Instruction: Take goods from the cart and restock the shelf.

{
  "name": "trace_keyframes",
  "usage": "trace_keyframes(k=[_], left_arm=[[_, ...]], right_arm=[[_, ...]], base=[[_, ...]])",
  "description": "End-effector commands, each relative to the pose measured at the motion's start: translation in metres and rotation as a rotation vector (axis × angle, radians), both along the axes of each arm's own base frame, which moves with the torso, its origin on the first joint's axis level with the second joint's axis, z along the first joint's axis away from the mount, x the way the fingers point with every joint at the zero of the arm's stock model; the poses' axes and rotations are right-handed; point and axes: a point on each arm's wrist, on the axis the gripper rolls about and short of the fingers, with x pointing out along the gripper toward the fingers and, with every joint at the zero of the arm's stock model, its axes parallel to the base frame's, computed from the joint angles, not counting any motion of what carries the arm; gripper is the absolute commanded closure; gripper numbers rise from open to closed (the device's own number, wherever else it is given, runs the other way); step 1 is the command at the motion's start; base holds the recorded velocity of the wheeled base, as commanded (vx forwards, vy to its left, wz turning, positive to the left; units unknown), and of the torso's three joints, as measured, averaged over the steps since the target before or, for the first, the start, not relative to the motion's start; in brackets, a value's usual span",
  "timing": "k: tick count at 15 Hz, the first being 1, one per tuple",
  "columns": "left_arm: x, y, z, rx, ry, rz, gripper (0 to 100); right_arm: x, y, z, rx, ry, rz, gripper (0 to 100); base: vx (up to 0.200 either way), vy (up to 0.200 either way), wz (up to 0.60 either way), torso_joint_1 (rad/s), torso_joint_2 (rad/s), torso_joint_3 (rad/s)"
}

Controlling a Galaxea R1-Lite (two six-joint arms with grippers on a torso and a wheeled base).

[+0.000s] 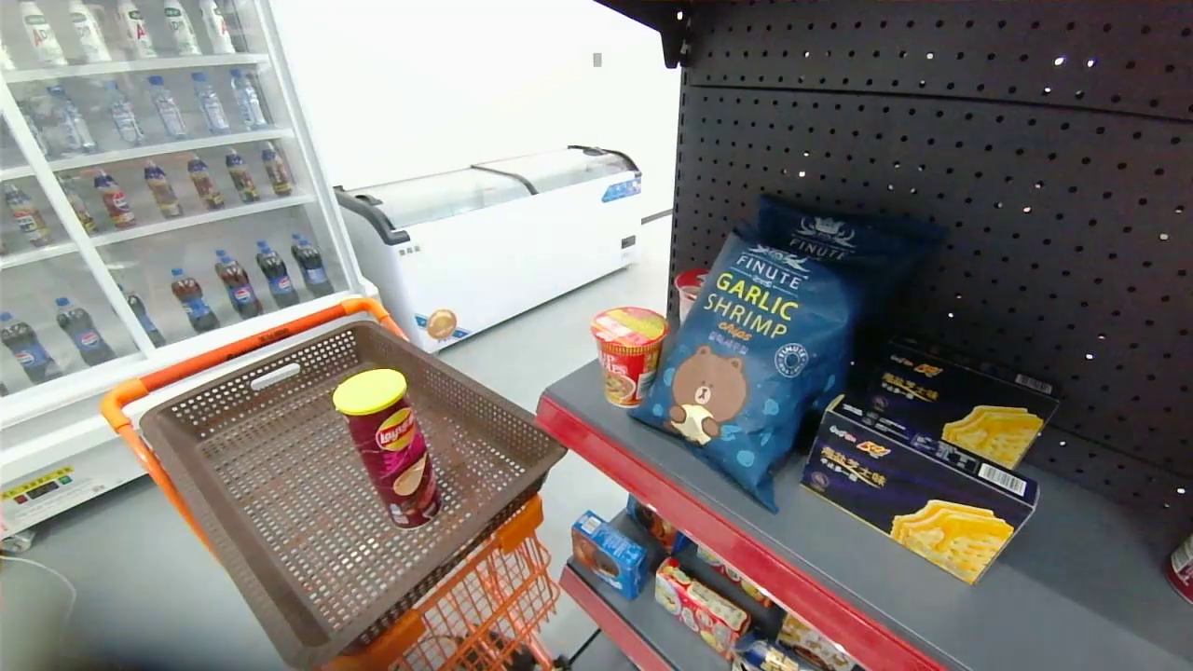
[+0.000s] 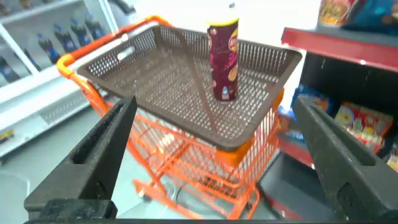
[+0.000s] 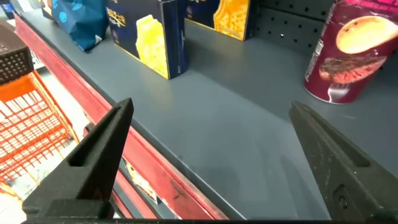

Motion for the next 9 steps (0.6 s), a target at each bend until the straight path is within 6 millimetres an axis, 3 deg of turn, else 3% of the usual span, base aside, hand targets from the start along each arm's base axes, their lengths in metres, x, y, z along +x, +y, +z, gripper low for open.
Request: trace_keyframes(k=[1,4,5,6,9], left_arm=[[0.076,-0.001,0.06,0.035,0.246,-0.012,0],[0.148,-0.001,0.06,-0.027,0.332,-0.057,0],[0.157,0.001,0.06,-0.033,0.338,-0.067,0],[0.188,0.005,0.054,-0.031,0.389,-0.126,0],[0.232,0.009,0.04,0.033,0.478,-0.162,0]], right_arm=[[0.0,0.0,0.0,0.0,0.0,0.0,0],[0.0,0.0,0.0,0.0,0.0,0.0,0],[0.0,0.0,0.0,0.0,0.0,0.0,0],[0.0,0.0,0.0,0.0,0.0,0.0,0],[0.0,0.0,0.0,0.0,0.0,0.0,0]], base=[[0.0,0.0,0.0,0.0,0.0,0.0],[0.0,0.0,0.0,0.0,0.0,0.0],[0.0,0.0,0.0,0.0,0.0,0.0],[0.0,0.0,0.0,0.0,0.0,0.0],[0.0,0.0,0.0,0.0,0.0,0.0]])
